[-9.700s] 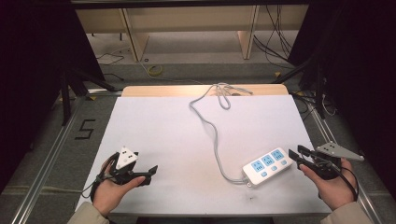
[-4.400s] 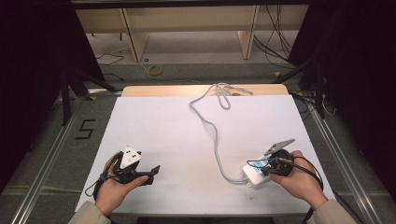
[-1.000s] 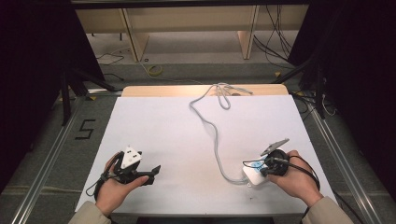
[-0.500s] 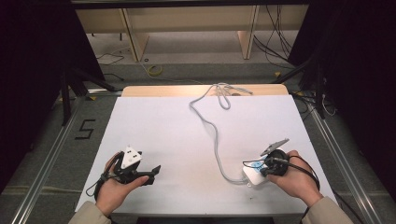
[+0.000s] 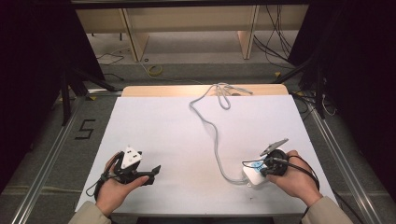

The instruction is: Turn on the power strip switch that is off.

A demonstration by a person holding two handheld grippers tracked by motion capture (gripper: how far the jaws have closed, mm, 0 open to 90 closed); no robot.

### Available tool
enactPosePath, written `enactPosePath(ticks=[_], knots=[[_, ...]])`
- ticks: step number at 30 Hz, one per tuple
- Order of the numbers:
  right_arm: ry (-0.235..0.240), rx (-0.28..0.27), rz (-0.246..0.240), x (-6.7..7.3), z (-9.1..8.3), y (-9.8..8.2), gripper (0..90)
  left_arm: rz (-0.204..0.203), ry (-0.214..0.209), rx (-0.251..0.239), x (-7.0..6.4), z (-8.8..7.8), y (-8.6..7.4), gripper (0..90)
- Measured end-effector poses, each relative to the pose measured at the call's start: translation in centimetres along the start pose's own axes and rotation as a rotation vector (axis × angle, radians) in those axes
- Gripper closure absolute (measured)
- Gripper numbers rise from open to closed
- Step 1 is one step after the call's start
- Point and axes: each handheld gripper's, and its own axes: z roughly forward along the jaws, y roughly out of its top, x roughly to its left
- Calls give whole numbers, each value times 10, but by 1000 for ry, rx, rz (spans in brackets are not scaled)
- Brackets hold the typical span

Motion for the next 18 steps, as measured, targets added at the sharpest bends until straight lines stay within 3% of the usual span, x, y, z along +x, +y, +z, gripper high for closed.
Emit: enactPosePath(ticks=[18], knots=[[1, -6, 1, 0, 1, -1, 900, -2, -2, -1, -1, 0, 0, 153]])
